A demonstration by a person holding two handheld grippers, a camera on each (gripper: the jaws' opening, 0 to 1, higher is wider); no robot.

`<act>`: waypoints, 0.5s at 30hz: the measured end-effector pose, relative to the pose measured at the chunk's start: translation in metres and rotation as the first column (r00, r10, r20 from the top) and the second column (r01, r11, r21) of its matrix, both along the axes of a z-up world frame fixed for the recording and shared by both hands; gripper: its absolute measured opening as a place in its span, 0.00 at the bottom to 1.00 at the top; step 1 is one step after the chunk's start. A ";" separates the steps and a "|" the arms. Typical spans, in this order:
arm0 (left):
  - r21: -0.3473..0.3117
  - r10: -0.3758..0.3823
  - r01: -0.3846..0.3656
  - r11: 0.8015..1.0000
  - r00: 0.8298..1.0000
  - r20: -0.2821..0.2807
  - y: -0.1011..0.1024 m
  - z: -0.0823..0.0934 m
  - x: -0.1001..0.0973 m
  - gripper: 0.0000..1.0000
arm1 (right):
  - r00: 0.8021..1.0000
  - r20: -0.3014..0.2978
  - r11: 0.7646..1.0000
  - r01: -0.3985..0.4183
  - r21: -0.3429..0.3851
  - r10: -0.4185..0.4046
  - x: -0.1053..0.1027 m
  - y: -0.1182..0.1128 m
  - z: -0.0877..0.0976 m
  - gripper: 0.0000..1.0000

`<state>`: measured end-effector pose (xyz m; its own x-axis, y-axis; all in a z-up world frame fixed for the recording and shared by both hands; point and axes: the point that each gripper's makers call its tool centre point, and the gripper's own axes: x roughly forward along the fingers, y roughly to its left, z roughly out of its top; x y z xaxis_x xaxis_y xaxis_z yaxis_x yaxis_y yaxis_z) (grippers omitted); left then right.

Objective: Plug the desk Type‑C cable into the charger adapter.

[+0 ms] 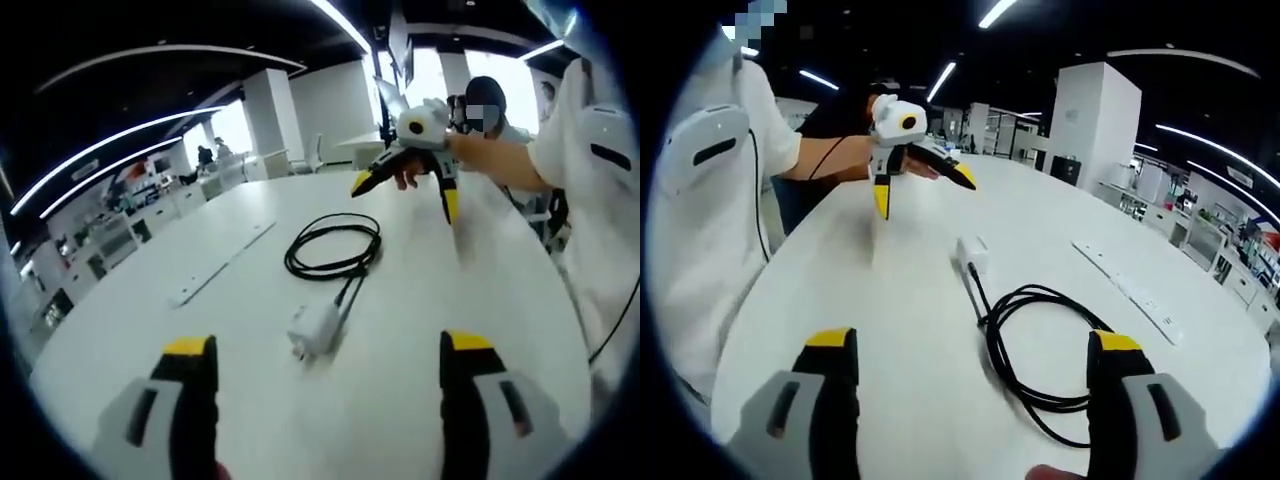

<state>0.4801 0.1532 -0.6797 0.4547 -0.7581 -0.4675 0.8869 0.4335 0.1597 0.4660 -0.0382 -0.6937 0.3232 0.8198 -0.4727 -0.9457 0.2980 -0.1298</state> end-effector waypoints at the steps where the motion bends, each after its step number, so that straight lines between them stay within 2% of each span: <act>1: -0.001 0.000 0.000 1.000 1.000 0.001 0.000 0.000 -0.001 0.92 | 1.000 0.000 1.000 0.000 0.000 0.000 -0.001 0.000 0.000 0.96; 15: -0.010 0.025 -0.025 1.000 0.999 0.021 0.014 0.011 -0.013 0.92 | 1.000 0.019 1.000 0.009 0.007 -0.009 -0.022 -0.003 0.007 0.96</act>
